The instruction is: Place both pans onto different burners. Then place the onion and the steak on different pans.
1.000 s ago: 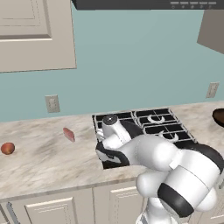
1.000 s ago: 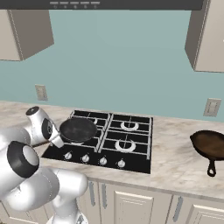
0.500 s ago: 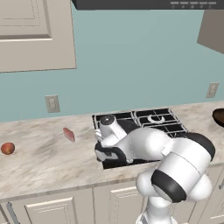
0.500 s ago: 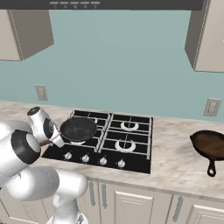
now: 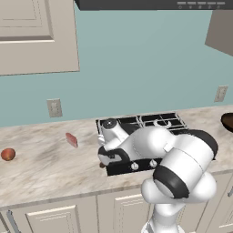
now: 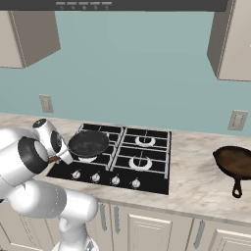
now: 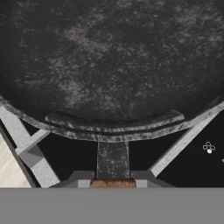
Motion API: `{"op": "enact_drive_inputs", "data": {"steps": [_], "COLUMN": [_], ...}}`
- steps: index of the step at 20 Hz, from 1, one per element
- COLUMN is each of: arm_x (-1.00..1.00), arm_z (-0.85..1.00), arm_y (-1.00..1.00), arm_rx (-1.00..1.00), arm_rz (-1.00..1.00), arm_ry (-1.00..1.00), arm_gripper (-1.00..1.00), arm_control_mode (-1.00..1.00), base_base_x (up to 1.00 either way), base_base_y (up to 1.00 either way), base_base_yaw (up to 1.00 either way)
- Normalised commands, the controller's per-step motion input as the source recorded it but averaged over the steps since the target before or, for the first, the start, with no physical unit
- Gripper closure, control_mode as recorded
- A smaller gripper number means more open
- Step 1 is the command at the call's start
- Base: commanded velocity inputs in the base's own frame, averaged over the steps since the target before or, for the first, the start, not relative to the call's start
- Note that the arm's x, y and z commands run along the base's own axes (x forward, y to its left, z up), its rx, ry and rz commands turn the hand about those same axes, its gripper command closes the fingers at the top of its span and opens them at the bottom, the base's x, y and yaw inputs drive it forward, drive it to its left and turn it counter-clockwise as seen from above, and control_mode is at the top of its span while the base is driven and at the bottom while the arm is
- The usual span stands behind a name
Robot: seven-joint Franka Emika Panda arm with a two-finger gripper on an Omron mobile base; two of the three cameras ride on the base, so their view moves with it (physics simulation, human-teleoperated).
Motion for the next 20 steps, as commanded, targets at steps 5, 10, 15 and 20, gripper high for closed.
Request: {"op": "enact_drive_inputs", "data": {"steps": [5,10,15,20], "arm_x": [0.02,0.01,0.00,0.00], "arm_z": [-0.05,-0.05,-0.01,0.00], "arm_y": [0.06,0.05,0.01,0.00], "arm_rx": [0.00,0.00,0.00,0.00], "arm_rz": [0.00,0.00,0.00,0.00], "arm_ry": [0.02,0.02,0.02,0.02], "arm_gripper": [1.00,1.00,-1.00,-1.00], "arm_control_mode": [-1.00,-1.00,-1.00,-1.00], "base_base_x": [0.00,0.00,0.00,0.00], "base_base_y": [0.00,0.00,0.00,0.00], "base_base_yaw": [0.00,0.00,0.00,0.00]}}
